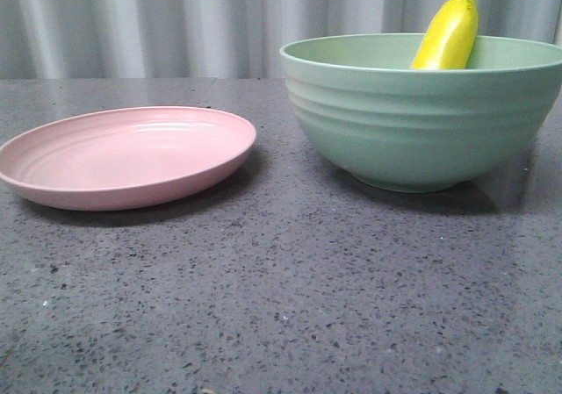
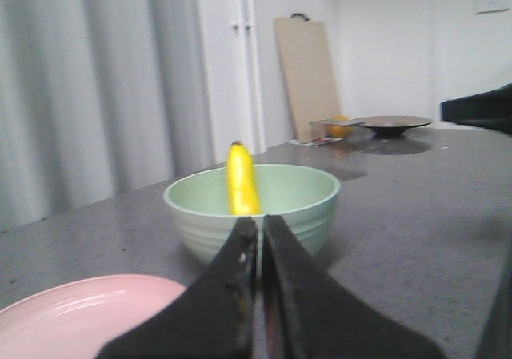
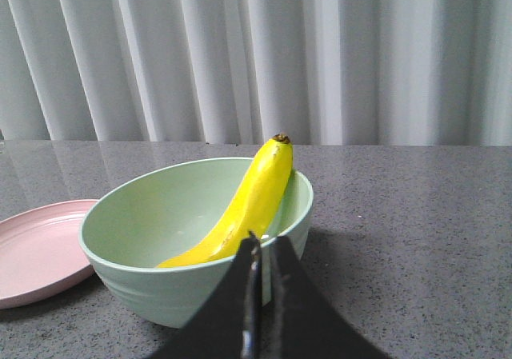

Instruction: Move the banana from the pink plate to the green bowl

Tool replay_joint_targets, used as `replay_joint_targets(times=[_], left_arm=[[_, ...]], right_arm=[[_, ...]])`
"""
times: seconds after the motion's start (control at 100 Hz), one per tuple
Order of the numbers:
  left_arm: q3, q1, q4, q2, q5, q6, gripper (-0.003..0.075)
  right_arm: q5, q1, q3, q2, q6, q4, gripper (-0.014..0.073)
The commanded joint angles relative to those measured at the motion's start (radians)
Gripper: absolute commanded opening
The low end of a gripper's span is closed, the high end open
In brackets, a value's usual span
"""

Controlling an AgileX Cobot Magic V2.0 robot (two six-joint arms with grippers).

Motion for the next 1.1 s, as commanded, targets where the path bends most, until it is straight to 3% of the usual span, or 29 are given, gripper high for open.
replay_joint_targets(times=[0.0,0.37,0.53,0.66,0.93,1.09], left_arm=[[-0.003,0.095,0.009,0.009,-0.091,-0.001,-0.002],[0.168,0.679,0.054,-0.018,-0.235,-0.001,-0.002],[0.166,0.889,0.057,-0.09,-0.119,-0.001,-0.002],[0.166,0.962,0.061,-0.184,-0.029,-0.001,-0.002],[0.166,0.969,0.061,-0.224,0.38,-0.001,-0.002],[0.164,0.969,0.064,-0.224,0.356,-0.001,-0.002]], right_arm=[[-0.072,-0.002,-0.024,-0.012,-0.006,-0.007,-0.0067],[-0.072,-0.002,-0.024,-0.012,-0.006,-0.007,-0.0067],[-0.072,-0.002,-0.024,-0.012,-0.006,-0.007,-0.0067],[-0.072,-0.002,-0.024,-0.012,-0.006,-0.007,-0.0067],[-0.072,-0.002,-0.024,-0.01,-0.006,-0.007,-0.0067],[-0.072,-0.002,-0.024,-0.01,-0.006,-0.007,-0.0067]])
